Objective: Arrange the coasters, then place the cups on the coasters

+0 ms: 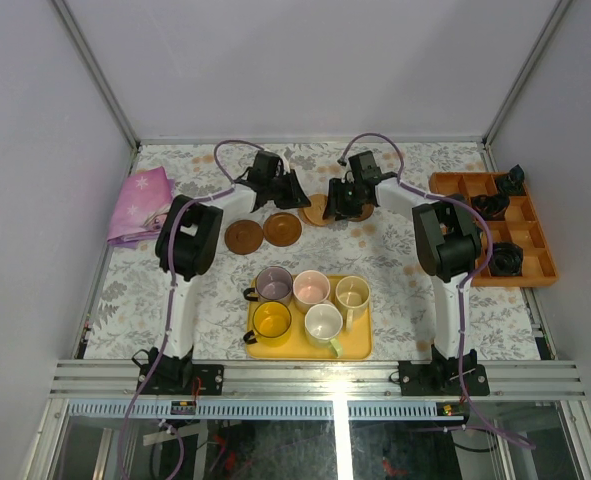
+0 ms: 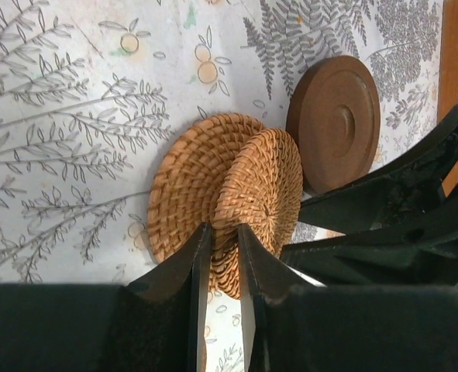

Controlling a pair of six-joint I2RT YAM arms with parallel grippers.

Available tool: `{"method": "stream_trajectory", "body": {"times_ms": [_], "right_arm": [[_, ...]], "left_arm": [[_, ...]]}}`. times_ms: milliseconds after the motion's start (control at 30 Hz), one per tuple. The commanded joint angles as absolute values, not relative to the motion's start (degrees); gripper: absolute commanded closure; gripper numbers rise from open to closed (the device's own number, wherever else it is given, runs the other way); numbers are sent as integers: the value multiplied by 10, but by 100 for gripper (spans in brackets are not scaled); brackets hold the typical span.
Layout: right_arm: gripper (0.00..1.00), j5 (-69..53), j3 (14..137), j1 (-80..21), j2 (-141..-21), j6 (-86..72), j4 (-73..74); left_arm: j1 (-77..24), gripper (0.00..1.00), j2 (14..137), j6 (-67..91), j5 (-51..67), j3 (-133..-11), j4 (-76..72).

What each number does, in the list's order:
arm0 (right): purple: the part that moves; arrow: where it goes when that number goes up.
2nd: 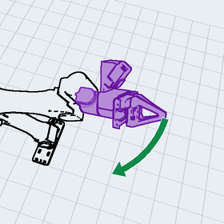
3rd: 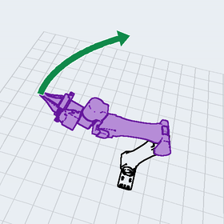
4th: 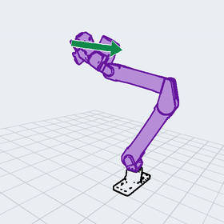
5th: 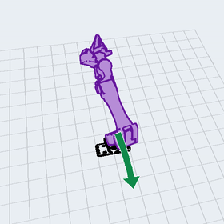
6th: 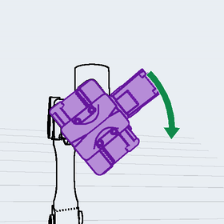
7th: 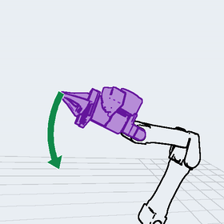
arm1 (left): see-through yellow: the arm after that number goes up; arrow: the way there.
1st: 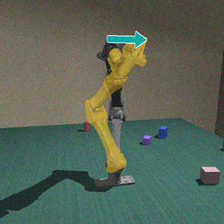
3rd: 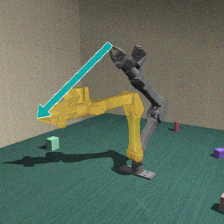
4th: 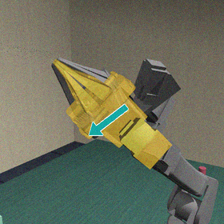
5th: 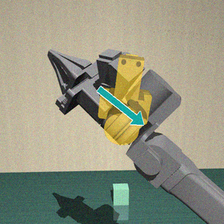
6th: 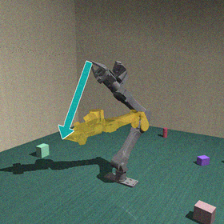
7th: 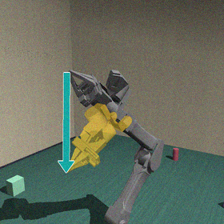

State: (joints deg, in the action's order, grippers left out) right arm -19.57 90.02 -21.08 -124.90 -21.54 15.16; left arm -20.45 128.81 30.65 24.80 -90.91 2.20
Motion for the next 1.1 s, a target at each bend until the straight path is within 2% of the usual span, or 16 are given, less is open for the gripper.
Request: {"method": "stream_trajectory", "body": {"times_ms": [0, 267, 533, 733, 1067], "right_arm": [[49, -209, 886, -214, -1194, -200, 131], [51, -166, 865, -214, -1118, -183, 137], [58, -161, 903, -214, -1140, -163, 162], [67, -177, 956, -214, -1176, -142, 177], [70, -234, 1013, -214, -1219, -106, 193]], "left_arm": [[-202, 100, 1237, 308, 271, -878, -9], [-156, 100, 1166, 383, 307, -811, -92], [-112, 100, 1109, 405, 279, -737, -129], [-84, 100, 1067, 406, 212, -666, -137], [-48, 100, 1029, 387, 84, -616, -122]]}}
